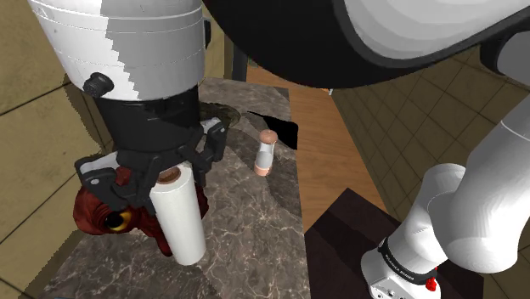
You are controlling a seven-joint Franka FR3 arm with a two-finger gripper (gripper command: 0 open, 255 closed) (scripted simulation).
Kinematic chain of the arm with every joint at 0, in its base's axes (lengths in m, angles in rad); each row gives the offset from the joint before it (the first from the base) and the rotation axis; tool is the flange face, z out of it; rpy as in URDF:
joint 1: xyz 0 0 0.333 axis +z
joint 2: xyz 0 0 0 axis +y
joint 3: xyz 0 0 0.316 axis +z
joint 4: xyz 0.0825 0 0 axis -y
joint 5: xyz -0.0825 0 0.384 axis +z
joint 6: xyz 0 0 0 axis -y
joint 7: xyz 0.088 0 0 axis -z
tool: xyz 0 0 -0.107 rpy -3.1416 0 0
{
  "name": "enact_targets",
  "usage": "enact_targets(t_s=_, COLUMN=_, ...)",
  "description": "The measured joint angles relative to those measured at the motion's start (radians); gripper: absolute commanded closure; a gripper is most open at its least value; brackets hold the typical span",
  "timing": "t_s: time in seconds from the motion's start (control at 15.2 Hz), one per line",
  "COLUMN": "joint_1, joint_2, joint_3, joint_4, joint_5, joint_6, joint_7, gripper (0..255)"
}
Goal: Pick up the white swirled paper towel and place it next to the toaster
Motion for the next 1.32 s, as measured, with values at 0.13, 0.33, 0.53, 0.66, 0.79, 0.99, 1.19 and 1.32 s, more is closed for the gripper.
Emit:
enact_targets(t_s=0.13, joint_1=-0.002, joint_2=-0.004, joint_3=-0.002, joint_4=-0.031, joint_5=0.002, joint_6=0.028, joint_7=0.000, gripper=255)
enact_targets(t_s=0.33, joint_1=-0.002, joint_2=-0.006, joint_3=-0.002, joint_4=-0.073, joint_5=0.002, joint_6=0.068, joint_7=0.005, gripper=255)
enact_targets(t_s=0.53, joint_1=-0.003, joint_2=-0.010, joint_3=-0.003, joint_4=-0.120, joint_5=0.004, joint_6=0.112, joint_7=0.007, gripper=255)
enact_targets(t_s=0.66, joint_1=-0.002, joint_2=-0.010, joint_3=-0.002, joint_4=-0.143, joint_5=0.003, joint_6=0.135, joint_7=0.013, gripper=255)
enact_targets(t_s=0.79, joint_1=-0.003, joint_2=-0.008, joint_3=-0.003, joint_4=-0.167, joint_5=0.001, joint_6=0.161, joint_7=0.015, gripper=255)
enact_targets(t_s=0.99, joint_1=-0.003, joint_2=-0.002, joint_3=-0.003, joint_4=-0.201, joint_5=-0.004, joint_6=0.199, joint_7=0.022, gripper=255)
enact_targets(t_s=1.19, joint_1=-0.003, joint_2=0.005, joint_3=-0.002, joint_4=-0.239, joint_5=-0.010, joint_6=0.241, joint_7=0.030, gripper=255)
enact_targets(t_s=1.32, joint_1=-0.003, joint_2=0.006, joint_3=-0.003, joint_4=-0.263, joint_5=-0.013, joint_6=0.267, joint_7=0.033, gripper=255)
